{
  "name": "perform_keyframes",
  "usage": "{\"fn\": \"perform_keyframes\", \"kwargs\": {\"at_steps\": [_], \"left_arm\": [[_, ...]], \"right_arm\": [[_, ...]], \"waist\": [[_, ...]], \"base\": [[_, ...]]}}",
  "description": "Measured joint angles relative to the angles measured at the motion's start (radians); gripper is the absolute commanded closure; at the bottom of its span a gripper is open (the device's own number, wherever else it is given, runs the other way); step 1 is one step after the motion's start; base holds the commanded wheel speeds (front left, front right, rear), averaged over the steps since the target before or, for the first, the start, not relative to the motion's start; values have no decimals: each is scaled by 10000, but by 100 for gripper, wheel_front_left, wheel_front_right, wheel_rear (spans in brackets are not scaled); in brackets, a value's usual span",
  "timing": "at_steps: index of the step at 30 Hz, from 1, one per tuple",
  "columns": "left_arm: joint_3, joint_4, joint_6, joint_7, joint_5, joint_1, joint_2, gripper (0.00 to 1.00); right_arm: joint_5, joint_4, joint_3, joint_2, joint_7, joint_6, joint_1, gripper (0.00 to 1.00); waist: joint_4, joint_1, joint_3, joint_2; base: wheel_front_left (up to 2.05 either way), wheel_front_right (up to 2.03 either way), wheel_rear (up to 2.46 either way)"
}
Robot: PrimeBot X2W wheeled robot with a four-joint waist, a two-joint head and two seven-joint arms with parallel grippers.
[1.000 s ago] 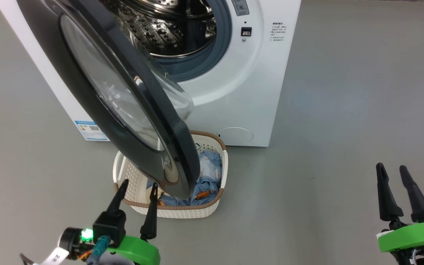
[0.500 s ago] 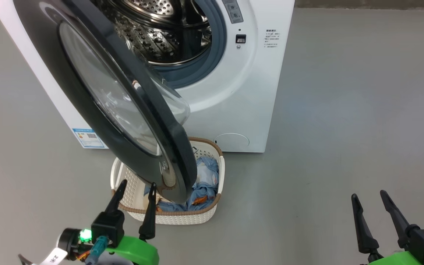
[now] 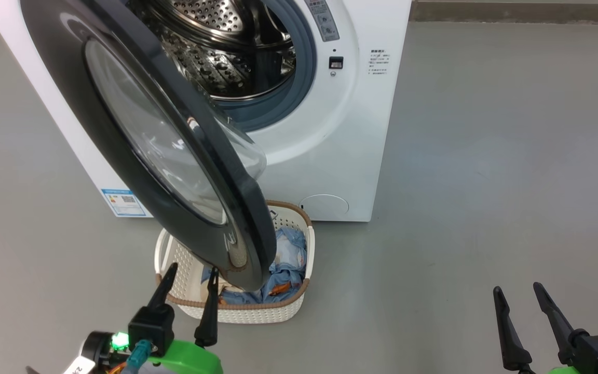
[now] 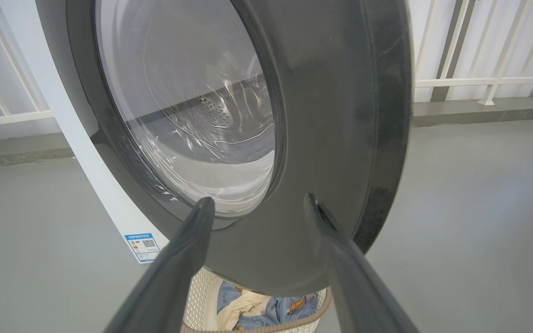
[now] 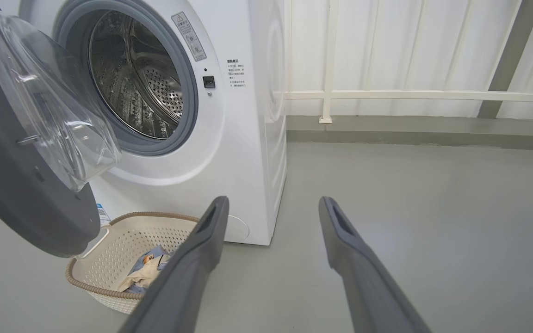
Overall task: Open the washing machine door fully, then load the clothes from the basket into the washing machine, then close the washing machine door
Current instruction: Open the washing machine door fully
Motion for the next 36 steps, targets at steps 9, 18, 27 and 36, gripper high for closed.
{"fn": "perform_keyframes", "kwargs": {"at_steps": [9,18,27,36], "left_arm": [[12,67,2,0,-4,1,0,5],[36,278,0,0,-6,1,0,100],[779,125,-81,0,-754,-24,2,100],[1741,-332,25,0,-965,-448,322,100]], "right_arm": [[2,8,-12,29,-2,0,55,0],[2,50,27,48,-2,0,62,0],[-88,96,77,63,-2,0,63,0],[-161,150,73,71,-2,0,63,0]], "waist": [[-16,0,-41,0],[-70,0,-48,0],[-119,0,-42,0],[-174,0,-46,0]], "base": [[0,0,0],[0,0,0],[0,0,0],[0,0,0]]}}
